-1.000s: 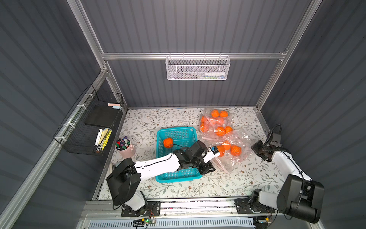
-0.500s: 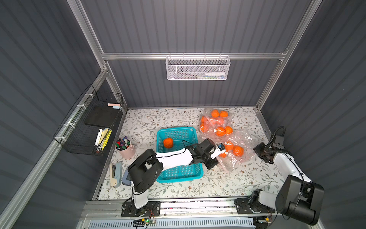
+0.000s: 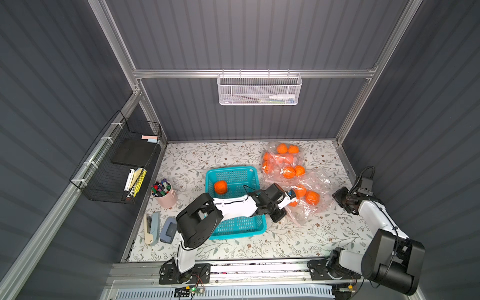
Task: Open the zip-top bag and take out the orange
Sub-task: Pick up the orange from the zipper food storage bag.
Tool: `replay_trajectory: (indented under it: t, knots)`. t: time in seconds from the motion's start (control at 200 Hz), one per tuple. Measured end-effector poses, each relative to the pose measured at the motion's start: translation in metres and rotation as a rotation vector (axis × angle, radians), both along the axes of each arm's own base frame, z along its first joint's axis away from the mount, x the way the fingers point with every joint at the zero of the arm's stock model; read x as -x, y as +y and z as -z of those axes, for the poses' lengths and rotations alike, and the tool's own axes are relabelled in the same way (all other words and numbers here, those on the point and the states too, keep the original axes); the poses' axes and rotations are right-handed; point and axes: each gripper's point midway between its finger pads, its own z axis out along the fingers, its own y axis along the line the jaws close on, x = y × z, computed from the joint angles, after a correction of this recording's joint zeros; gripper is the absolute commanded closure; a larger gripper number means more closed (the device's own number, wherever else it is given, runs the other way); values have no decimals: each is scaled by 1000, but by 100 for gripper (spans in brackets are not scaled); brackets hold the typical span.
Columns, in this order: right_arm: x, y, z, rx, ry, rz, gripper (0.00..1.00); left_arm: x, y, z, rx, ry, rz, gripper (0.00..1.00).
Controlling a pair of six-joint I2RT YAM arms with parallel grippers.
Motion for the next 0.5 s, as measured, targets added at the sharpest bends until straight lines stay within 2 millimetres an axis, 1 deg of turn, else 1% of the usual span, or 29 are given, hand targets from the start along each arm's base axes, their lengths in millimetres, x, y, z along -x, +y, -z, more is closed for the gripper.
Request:
replay_trajectory:
  t: [0.085,0.2,0.255,0.31,0.4,0.5]
  knots:
    - [-1,1,0,-4,-2,-3,100,-5,-6,-1,13,-15,-6,70]
    - [-1,1,1,-10,-1,-6,100,-14,-17,-17,68,-48,-15,59]
    - [-1,2,2,-12,-1,-8,100,-17,-22,-24,92,-65,-14,51]
    - [-2,3,2,-15,-2,-9,100,-20,-26,-29,116,-76,-18,47]
    - [-2,3,1,-18,-4,-12,99,-24,-32,-31,139,-88,-22,36]
    - [-3,4,2,-25,-4,-16,99,-30,-38,-25,143,-97,-29,26]
